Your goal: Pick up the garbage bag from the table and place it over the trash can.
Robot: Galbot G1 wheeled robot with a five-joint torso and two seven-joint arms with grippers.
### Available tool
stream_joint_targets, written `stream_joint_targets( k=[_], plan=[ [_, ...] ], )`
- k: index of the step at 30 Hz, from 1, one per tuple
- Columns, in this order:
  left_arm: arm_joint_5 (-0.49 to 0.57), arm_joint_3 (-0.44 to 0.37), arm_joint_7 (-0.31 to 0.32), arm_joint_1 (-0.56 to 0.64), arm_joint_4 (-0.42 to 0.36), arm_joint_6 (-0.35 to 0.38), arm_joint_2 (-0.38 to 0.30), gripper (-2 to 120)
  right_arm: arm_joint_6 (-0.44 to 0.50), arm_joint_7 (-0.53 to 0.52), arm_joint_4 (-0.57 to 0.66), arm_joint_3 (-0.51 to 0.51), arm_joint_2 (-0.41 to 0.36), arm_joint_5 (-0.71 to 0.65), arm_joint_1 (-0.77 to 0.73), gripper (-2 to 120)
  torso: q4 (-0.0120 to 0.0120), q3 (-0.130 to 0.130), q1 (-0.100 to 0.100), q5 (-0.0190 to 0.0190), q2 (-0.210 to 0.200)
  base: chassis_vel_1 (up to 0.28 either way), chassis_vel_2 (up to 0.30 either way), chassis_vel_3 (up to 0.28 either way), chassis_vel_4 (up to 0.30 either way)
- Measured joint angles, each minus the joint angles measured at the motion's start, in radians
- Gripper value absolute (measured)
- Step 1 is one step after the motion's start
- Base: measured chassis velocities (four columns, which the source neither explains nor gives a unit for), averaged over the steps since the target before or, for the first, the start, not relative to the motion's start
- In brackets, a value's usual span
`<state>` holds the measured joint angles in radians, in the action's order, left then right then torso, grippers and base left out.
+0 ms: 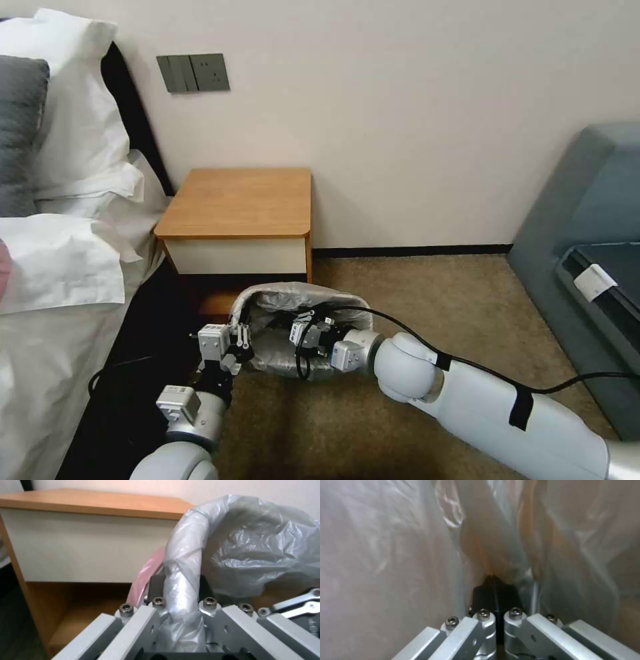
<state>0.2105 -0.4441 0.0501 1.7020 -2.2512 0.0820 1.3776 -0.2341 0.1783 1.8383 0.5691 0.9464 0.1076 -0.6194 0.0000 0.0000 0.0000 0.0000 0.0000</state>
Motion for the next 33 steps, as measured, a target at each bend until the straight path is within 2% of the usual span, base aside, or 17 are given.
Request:
stream_joint_targets(
  k=[8,11,14,23,33],
  plan=[
    [-0.025,0.004,-0.012,0.0,0.002,-0.013,-0.001,5,-0.026,-0.017,-0.021,0.015,0.01,-0.003,0.007,0,0.0,0.0,0.0,0.0,0.0,0.0,0.0,0.0,0.0],
    [-0.034,0.007,-0.013,0.0,0.004,-0.016,0.0,5,-0.054,-0.04,-0.032,0.025,0.019,0.0,0.008,0,-0.0001,0.0,0.0,0.0,0.0,0.0,0.0,0.0,0.0],
    [-0.059,0.015,-0.023,0.006,0.01,-0.033,0.006,5,-0.121,-0.087,-0.033,0.055,0.029,-0.001,0.025,0,0.0,0.0,0.0,0.0,0.0,0.0,0.0,0.0,0.0],
    [-0.092,0.02,-0.038,0.006,0.019,-0.055,0.01,5,-0.207,-0.106,-0.031,0.104,0.042,-0.038,0.06,0,0.0,0.0,0.0,0.0,0.0,0.0,0.0,0.0,0.0],
    [-0.092,0.017,-0.042,0.009,0.011,-0.055,0.012,5,-0.24,-0.109,-0.046,0.11,0.054,-0.05,0.069,0,0.0,0.0,0.0,0.0,0.0,0.0,0.0,0.0,0.0]
  ],
)
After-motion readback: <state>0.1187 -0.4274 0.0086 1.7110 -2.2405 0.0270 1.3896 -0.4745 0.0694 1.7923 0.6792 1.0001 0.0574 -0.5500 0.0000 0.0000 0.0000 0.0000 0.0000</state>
